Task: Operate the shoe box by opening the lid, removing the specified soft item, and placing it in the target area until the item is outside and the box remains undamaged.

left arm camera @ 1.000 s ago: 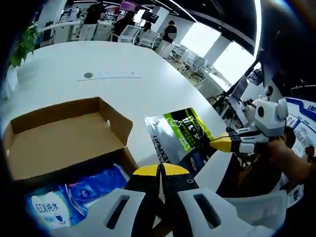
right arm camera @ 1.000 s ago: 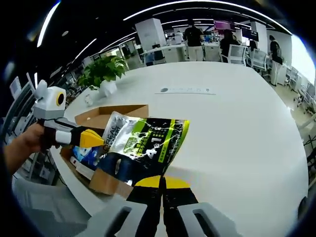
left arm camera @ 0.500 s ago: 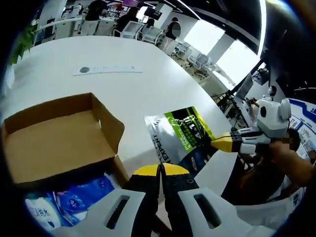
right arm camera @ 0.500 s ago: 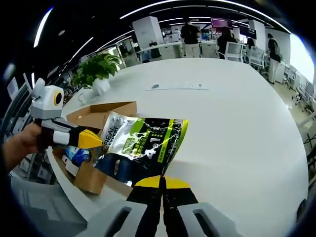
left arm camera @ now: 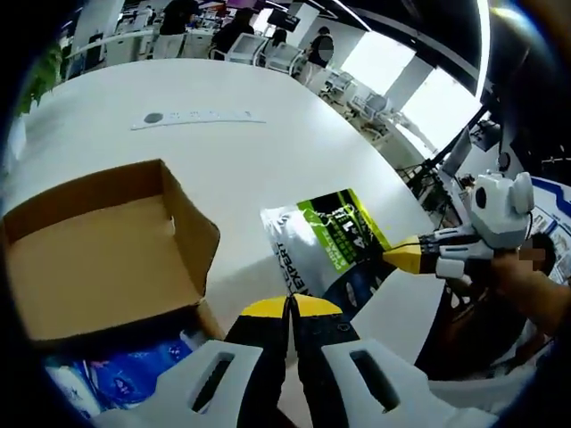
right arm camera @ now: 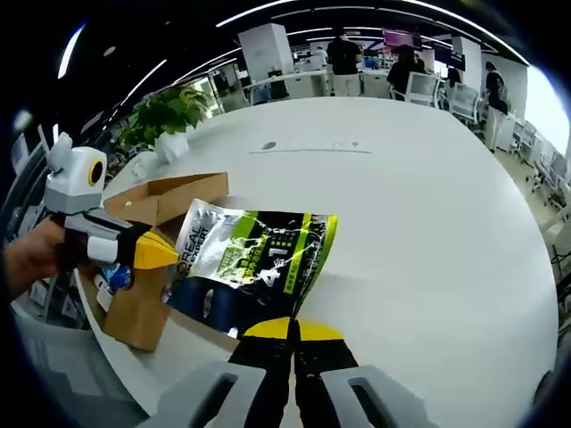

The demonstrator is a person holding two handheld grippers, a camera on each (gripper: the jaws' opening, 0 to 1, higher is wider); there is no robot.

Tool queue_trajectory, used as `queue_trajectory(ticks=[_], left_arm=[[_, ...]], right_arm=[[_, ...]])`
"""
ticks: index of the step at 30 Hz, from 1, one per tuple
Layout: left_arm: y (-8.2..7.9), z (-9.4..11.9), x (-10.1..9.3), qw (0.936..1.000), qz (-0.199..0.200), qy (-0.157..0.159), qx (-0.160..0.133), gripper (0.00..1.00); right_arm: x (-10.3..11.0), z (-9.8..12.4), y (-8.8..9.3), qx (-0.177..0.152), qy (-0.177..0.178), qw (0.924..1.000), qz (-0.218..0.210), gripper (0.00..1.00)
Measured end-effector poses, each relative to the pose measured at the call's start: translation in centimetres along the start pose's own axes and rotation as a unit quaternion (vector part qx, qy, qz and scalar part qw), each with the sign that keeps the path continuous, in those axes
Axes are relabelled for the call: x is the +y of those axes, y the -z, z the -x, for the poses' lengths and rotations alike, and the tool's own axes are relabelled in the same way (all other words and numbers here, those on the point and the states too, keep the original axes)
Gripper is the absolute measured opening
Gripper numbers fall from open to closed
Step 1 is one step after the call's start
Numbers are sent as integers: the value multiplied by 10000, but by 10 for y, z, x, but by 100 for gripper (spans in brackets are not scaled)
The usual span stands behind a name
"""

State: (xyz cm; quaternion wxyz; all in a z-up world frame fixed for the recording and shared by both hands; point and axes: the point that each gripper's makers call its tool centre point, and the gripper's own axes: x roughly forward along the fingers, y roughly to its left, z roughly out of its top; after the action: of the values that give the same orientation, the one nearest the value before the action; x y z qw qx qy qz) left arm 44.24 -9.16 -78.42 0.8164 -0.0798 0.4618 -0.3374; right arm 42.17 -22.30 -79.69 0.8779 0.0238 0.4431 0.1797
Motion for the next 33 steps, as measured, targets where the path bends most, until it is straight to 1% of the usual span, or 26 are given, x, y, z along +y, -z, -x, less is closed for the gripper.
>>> queue_trajectory(ticks=[8,9,13,15,18,20,23,25,28,31,32,33], left_arm=[[1,-11,1,9999,-78,-130,39,0],[-1,-11,3,9998,-95,-199,4,0],[-4,-11,5,9995,-115,-307,-14,0],[-3,-13,7,9984,-328,-469,13,0],[-4,-16,9,9945,-761,-722,68,0],[-3,-17,8,9934,-834,-786,103,0],[-3,-19,10,9892,-1133,-911,188,0],[-2,-21,11,9870,-1255,-974,250,0],[3,-25,12,9806,-1579,-1075,437,0],[7,-29,13,9751,-1799,-1171,551,0],[9,-31,14,9716,-1947,-1198,617,0],[10,-32,15,9697,-2014,-1223,653,0]], right_arm=[[-8,-10,3,57,11,10000,-37,0],[-9,-12,3,66,-7,10000,-53,0],[-8,-18,4,78,-37,9999,-53,0],[-8,-21,4,88,-37,9999,-34,0],[-9,-26,5,111,-52,9999,-44,0],[-11,-28,6,110,-59,9999,-58,0],[-11,-30,5,103,-83,9999,-68,0],[-11,-32,6,108,-95,9999,-58,0],[-12,-33,6,109,-84,9999,-16,0],[-13,-35,7,103,-90,9999,-27,0],[-13,-36,8,100,-93,9999,-31,0],[-14,-36,8,99,-94,9999,-37,0]])
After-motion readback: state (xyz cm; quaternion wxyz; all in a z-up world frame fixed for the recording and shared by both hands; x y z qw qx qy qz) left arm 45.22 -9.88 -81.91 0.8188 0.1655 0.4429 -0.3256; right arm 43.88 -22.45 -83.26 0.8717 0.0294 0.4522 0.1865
